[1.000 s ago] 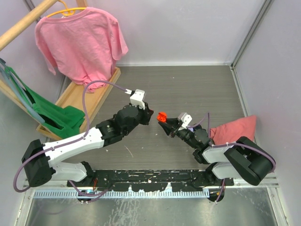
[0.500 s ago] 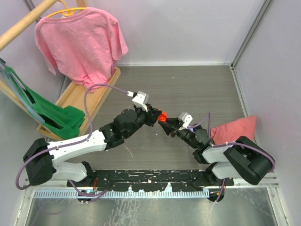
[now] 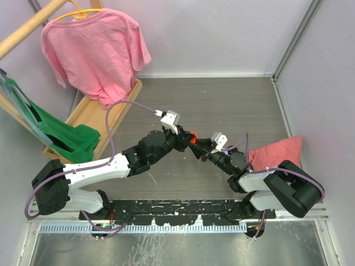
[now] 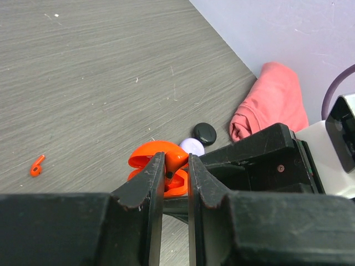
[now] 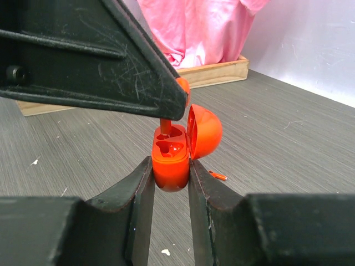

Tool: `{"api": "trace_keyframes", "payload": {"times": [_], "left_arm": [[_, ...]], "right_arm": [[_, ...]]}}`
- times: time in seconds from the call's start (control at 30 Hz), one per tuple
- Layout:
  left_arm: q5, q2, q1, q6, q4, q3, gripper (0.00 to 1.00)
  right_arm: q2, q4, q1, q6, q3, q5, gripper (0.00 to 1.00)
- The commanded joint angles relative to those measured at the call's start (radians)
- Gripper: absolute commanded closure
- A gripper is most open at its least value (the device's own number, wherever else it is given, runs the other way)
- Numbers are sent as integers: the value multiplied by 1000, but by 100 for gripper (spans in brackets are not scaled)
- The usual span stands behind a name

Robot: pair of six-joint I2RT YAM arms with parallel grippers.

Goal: Insert the wireless bluetooth earbuds into the charging case
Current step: Place the earbud in the charging case.

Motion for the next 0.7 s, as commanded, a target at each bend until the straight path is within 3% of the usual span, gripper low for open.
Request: {"api": "trace_keyframes", "payload": {"times": [0.0,0.67], "left_arm": [[-7,-12,-13,-9,58,-6,84],[-58,-23,-27,23,-29,-2,84]], "right_arm": [[-14,98,-3,-4,4,7,99],[-15,98,-2,-6,2,15,99]]}}
